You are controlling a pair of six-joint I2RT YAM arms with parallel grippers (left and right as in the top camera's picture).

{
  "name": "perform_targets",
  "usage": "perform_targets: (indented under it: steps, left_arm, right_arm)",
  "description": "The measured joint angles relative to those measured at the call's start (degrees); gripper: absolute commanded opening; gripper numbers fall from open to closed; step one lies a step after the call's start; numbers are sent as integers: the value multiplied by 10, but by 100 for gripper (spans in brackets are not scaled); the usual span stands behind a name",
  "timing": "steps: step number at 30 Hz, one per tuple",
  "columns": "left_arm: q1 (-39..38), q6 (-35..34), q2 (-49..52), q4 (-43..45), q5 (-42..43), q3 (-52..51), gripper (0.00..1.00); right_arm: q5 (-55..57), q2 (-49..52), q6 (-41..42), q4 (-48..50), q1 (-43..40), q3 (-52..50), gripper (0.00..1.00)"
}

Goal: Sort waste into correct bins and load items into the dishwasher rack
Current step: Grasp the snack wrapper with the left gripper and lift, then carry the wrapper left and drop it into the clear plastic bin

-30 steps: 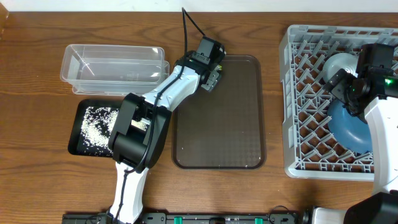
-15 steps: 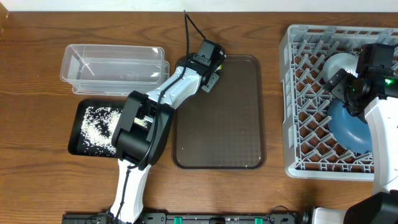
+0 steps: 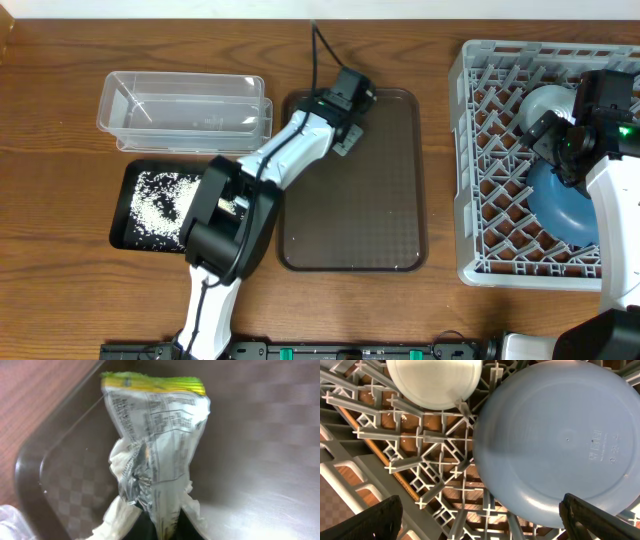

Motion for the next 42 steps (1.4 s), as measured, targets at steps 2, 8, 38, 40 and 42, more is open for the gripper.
perform_targets:
  steps: [2, 8, 38, 40, 42]
  left_arm:
    - [-11, 1, -20, -12, 0, 0, 6]
    - [-15, -9, -68, -24, -2, 0, 6]
    - [293, -659, -193, -118, -60, -5, 11]
    - [302, -718, -193, -118, -38, -10, 17]
    - [309, -784, -193, -118, -22, -16, 23]
  right_arm:
    - [0, 0, 0, 0, 0, 0, 99]
    - [0, 0, 0, 0, 0, 0, 99]
    - [0, 0, 0, 0, 0, 0, 99]
    - [0, 0, 0, 0, 0, 0, 99]
    - [0, 0, 0, 0, 0, 0, 99]
